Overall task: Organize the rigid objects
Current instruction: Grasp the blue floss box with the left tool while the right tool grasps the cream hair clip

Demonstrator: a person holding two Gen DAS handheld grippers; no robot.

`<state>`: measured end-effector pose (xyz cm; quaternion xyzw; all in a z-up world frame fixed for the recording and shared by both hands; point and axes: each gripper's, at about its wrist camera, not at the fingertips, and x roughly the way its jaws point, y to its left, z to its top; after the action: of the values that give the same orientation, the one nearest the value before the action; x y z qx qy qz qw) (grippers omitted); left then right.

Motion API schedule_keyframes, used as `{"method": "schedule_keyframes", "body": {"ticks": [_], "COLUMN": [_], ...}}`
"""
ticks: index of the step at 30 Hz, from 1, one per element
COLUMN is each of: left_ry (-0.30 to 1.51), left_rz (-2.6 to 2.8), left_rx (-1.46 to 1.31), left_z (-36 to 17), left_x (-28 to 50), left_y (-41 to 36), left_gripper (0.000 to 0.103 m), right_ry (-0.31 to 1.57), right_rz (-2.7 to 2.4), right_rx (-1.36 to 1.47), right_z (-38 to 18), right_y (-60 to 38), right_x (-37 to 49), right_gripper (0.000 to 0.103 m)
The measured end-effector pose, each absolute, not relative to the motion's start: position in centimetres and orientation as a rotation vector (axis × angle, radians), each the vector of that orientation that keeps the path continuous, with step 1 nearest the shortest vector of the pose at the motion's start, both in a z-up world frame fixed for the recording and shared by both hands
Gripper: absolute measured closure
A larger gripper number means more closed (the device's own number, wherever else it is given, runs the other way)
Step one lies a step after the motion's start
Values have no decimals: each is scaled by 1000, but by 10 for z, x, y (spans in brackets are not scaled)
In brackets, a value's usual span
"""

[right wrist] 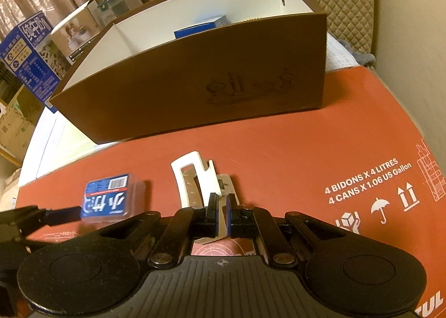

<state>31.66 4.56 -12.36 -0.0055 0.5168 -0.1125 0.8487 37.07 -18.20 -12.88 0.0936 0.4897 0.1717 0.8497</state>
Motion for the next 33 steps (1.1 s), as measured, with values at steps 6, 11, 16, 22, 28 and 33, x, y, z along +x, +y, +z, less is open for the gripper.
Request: {"method": "schedule_keyframes", "body": {"ticks": [6, 11, 16, 22, 28, 33], "left_ry": [1052, 1020, 1007, 1003, 1017, 1047], "left_rz": [-246, -291, -348, -355, -206, -86], "left_rx": [135, 230, 306, 289, 166, 73], "left_z": [-125, -130, -140, -145, -146, -145], "left_x": [319, 329, 340, 341, 336, 333], "left_y": [41, 44, 40, 35, 41, 46], "left_gripper": [29, 29, 29, 40, 46, 46], "right_ry": [1048, 1068, 1068, 1026, 1029, 1043], "right_rz": [347, 386, 375, 371, 422, 446], "right_rx": [229, 228, 229, 249, 218, 153], "right_z": [-130, -132, -132, -125, -124, -129], "right_y": [-195, -197, -197, -199, -185, -167], "right_x": [367, 360, 356, 355, 353, 355], "right_gripper": [103, 97, 65, 56, 54, 54]}}
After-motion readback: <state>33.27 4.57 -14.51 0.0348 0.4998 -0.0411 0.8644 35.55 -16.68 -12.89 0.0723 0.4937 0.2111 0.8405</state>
